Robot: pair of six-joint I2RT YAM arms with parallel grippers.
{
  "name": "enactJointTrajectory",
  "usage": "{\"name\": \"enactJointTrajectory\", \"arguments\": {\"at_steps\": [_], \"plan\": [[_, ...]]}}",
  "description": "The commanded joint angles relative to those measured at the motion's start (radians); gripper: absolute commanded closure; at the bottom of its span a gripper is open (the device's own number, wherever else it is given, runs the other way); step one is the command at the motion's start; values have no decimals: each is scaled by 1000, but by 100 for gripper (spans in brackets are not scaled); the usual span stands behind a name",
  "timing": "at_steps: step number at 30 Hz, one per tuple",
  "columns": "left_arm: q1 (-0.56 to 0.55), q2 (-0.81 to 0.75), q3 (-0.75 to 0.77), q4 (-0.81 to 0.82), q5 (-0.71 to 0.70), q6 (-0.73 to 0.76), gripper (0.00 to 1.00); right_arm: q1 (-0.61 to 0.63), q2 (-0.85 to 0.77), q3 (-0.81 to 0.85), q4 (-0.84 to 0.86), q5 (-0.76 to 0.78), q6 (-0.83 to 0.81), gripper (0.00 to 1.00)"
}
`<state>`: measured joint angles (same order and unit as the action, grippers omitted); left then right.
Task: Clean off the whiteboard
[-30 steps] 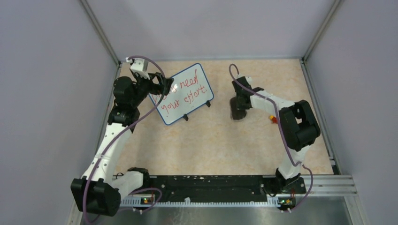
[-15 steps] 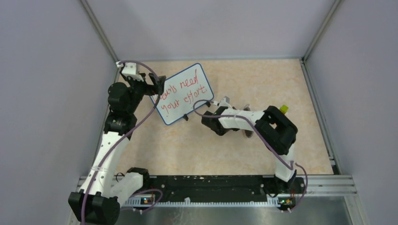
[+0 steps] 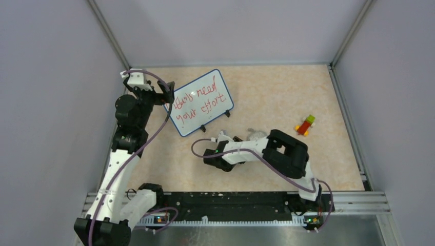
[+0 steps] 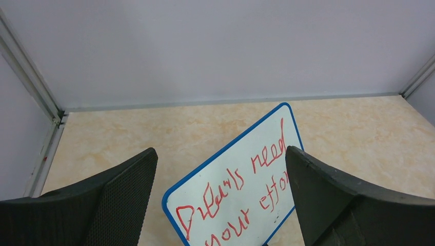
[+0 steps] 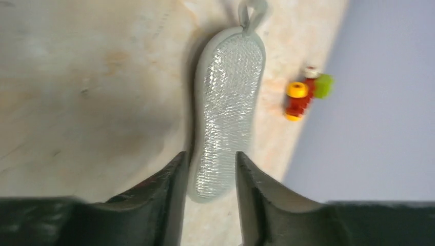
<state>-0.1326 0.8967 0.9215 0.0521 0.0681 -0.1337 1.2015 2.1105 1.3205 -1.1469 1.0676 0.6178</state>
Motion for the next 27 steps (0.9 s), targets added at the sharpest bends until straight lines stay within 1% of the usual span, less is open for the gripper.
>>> {"name": "enactJointTrajectory", "arguments": {"at_steps": [1,2,3,6,9,11,13,14,15,16,17,18,21,23,25,27], "plan": [[-2,0,-10,38,-10,8,1,-4,-262,-69,383,-374,-280,45],[-2,2,-10,38,-5,7,1,-4,-302,-88,429,-440,-303,30],[-2,4,-9,38,4,6,1,-4,-336,-102,460,-497,-321,26],[-2,11,-7,41,23,7,1,-5,-433,-127,533,-645,-350,26],[-2,26,-2,41,44,9,1,-34,-540,-161,594,-714,-345,26],[-2,42,7,33,69,9,1,-123,-599,-196,639,-787,-319,27],[-2,60,15,27,94,10,1,-241,-625,-224,664,-905,-276,27],[-2,71,18,24,104,10,1,-299,-623,-231,666,-965,-248,28],[-2,81,24,20,109,4,1,-353,-610,-237,668,-1051,-230,34],[-2,93,27,15,112,-10,1,-397,-594,-239,666,-1124,-216,44],[-3,104,35,10,116,-26,1,-431,-580,-241,664,-1158,-211,51],[-2,117,44,2,123,-35,1,-446,-574,-241,657,-1156,-208,52],[0,168,93,-62,118,-54,1,-453,-584,-250,631,-1044,-238,52],[17,215,143,-147,112,-67,1,-454,-597,-268,614,-964,-267,48],[69,257,183,-228,151,-104,1,-457,-602,-284,594,-909,-294,43],[160,278,182,-261,242,-150,1,-462,-607,-307,593,-873,-309,40]]}}
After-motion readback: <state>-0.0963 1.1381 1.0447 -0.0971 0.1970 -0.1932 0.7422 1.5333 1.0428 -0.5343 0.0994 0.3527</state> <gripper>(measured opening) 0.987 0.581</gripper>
